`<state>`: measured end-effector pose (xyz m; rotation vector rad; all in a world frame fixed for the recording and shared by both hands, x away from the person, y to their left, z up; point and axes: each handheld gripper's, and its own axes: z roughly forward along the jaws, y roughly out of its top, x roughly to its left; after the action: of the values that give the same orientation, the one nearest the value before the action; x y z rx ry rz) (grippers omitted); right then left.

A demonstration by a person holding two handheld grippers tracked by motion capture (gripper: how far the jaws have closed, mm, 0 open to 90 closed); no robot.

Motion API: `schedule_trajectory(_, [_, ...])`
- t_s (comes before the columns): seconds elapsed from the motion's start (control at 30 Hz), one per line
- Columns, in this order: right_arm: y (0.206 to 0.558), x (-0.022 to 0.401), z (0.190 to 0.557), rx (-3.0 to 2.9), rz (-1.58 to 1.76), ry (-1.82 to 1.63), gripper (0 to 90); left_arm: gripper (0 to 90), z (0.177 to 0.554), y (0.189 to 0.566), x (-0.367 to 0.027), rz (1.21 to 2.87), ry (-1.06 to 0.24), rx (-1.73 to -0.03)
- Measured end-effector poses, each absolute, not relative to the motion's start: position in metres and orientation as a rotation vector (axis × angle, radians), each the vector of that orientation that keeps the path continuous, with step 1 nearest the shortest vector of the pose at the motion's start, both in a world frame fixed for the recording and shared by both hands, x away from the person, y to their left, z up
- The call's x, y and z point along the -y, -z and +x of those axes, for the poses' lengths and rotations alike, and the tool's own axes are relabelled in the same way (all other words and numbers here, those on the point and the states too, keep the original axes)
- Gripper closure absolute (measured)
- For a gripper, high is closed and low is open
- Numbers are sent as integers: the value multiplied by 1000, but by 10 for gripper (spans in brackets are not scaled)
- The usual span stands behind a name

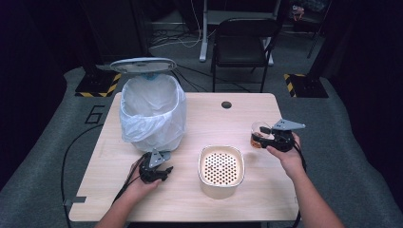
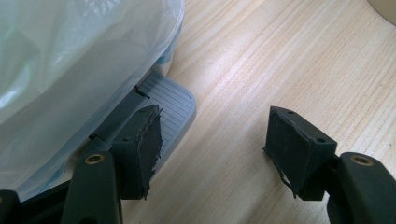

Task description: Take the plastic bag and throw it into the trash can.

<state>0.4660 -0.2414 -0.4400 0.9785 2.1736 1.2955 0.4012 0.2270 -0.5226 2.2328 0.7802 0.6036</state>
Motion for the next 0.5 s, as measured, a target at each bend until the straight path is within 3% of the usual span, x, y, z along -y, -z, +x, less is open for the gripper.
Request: schedule_trajectory(0.5, [393,211,476,-2241,856,-1318,483,359,401,523,-227,2232,-603,-781])
